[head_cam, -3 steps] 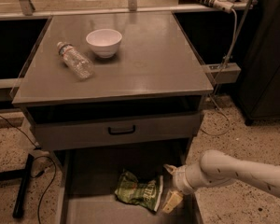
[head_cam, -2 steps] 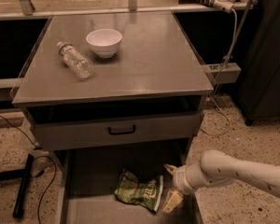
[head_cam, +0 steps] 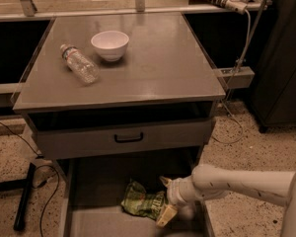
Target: Pick green jalapeno chip bag from middle drawer and place on counter
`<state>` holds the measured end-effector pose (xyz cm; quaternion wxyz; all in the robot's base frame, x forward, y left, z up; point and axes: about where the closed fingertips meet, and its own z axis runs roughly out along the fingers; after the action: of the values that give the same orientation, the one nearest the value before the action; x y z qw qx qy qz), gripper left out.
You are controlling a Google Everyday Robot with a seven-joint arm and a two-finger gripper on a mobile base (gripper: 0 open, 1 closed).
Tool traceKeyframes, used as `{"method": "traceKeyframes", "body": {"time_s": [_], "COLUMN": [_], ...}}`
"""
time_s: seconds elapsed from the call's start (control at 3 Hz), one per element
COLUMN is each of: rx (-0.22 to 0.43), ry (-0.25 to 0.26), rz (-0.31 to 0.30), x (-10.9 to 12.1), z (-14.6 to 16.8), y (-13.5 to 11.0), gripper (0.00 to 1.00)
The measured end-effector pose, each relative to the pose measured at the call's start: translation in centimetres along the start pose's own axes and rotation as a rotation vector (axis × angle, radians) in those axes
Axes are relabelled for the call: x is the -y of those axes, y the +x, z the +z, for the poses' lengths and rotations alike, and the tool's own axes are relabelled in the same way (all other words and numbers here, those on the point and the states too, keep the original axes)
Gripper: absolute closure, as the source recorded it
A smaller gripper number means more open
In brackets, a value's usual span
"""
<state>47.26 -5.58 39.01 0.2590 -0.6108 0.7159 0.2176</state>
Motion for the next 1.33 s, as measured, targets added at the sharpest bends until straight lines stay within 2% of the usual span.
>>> {"method": "traceKeyframes", "body": {"time_s": [0.67,1.0,1.33], "rx": [0.015,0.015,0.016], "ry": [0.0,-0.001,-0.001], "rz": [-0.048,-0.048,-0.048], "x": [0.5,0.5,0.4], "z": [4.7,4.7,4.7], "y": [-2.1,-2.1,-2.1], "gripper": [0.0,0.0,0.18]}}
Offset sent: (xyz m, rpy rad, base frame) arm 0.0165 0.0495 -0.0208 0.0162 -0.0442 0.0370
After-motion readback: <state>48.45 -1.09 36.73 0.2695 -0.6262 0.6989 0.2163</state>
